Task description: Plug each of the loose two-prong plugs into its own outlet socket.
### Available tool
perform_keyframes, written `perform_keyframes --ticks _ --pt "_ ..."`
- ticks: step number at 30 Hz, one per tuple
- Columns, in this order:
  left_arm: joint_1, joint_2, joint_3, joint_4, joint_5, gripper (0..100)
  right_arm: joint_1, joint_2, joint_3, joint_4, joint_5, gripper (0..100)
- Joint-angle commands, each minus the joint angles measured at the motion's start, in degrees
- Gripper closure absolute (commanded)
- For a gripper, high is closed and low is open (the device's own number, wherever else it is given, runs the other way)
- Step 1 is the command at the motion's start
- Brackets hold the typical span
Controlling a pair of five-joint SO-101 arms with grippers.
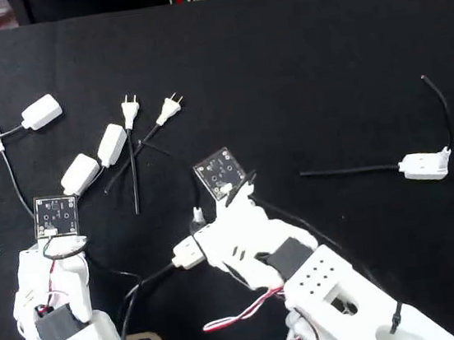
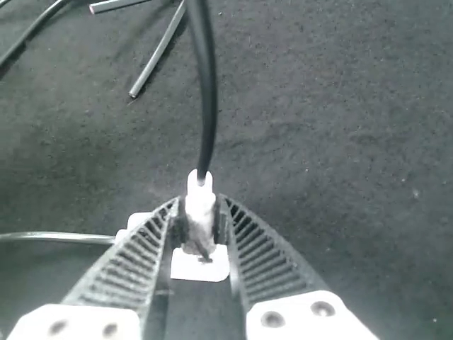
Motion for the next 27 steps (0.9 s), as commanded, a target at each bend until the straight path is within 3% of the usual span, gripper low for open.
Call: perform_keyframes --ticks 1,27 --pt "0.7 0.1 1.1 0.3 -0.4 97 -0.9 -1.0 0.0 -0.9 -0.4 98.7" --pt "0.7 0.0 1.1 0.3 -0.4 97 1.7 -1.1 -2.6 8.4 0.0 98.7"
